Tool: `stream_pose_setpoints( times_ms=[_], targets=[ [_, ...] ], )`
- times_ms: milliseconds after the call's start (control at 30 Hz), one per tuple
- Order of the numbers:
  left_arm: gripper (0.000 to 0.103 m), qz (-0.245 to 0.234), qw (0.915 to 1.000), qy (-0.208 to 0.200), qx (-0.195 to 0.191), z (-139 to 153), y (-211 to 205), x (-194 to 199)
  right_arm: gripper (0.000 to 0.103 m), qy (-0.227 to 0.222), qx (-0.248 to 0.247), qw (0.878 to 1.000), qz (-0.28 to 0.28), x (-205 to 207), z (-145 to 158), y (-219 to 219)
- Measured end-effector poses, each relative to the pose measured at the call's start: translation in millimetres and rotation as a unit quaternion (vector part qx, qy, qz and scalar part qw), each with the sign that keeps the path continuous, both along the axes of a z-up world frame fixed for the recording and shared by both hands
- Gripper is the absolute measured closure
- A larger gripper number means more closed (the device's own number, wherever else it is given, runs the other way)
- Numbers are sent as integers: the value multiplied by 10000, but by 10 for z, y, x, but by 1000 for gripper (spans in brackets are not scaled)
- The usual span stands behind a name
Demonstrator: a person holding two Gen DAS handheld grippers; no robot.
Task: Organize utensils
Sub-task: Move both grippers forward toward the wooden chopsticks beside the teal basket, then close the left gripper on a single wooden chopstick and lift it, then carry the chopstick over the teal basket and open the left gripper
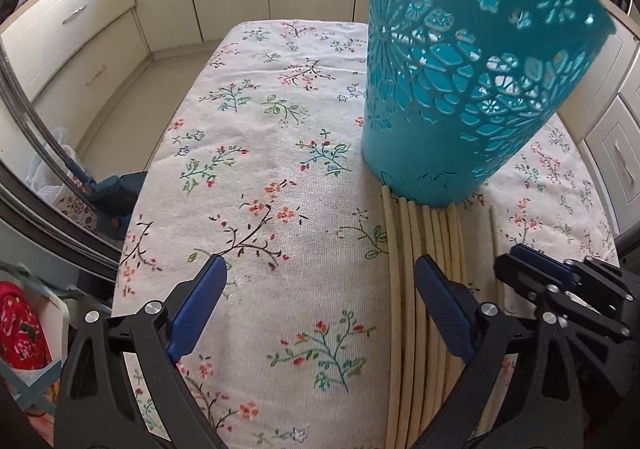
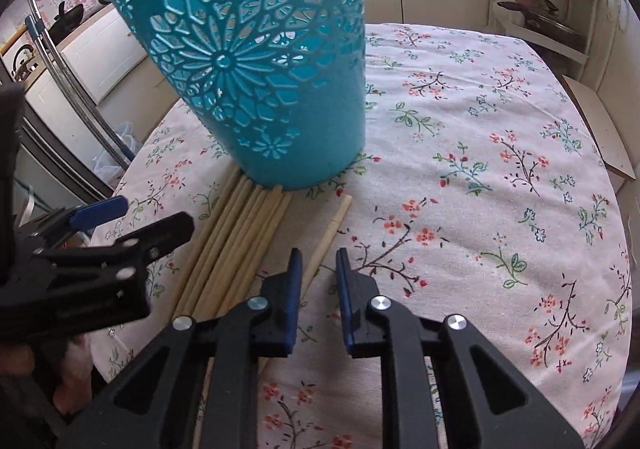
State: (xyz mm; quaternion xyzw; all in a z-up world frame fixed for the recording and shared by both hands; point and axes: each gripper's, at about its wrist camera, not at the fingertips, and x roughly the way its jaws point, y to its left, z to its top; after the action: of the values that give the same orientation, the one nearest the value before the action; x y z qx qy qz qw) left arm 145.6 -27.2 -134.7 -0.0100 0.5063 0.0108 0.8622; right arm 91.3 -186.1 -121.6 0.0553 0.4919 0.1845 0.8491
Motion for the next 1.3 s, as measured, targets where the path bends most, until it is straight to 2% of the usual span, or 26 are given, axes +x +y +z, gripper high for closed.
stream_pose_setpoints(
  times_ms=[167, 400, 500, 567, 600, 667, 733, 867, 967, 1100, 1200, 1300],
  targets=[
    [19, -40, 9998, 138, 154, -125, -31, 116, 85, -7, 26, 10000, -30, 37, -11, -26],
    [23, -140, 9996, 76, 240, -125, -80, 216, 85, 41, 111, 9999, -24, 60, -23, -96],
    [37, -292, 9994, 32, 195, -102, -111, 224, 85, 93, 119, 9999, -82, 119, -6, -117],
    [57, -462, 9988, 7, 167, -77, -150, 210, 85, 104, 125, 9998, -145, 131, -9, -131],
    [62, -528, 9984, -3, 178, -68, -170, 195, 85, 96, 114, 9997, -169, 127, -7, -125],
    [91, -664, 9977, 10, 118, -49, -200, 162, 85, 89, 110, 9997, -180, 113, -6, -123],
    [97, -711, 9974, 67, -63, -41, -169, 126, 85, 86, 117, 9997, -187, 93, -9, -111],
    [98, -560, 9964, 133, -630, 43, 52, 13, 85, 20, 213, 9995, -213, 73, -22, -138],
    [98, -401, 9941, -165, -993, 315, 271, -145, 85, -25, 338, 9991, -235, 46, -51, -155],
    [98, -257, 9841, -976, -1462, 952, 520, -310, 85, -107, 301, 9992, -224, 23, -56, -159],
    [98, -262, 9721, -1654, -1642, 1454, 546, -279, 85, -160, 289, 9992, -216, -16, -57, -161],
    [98, -335, 9554, -2302, -1819, 1853, 462, -229, 85, -204, 345, 9990, -212, -35, -65, -168]
  ],
)
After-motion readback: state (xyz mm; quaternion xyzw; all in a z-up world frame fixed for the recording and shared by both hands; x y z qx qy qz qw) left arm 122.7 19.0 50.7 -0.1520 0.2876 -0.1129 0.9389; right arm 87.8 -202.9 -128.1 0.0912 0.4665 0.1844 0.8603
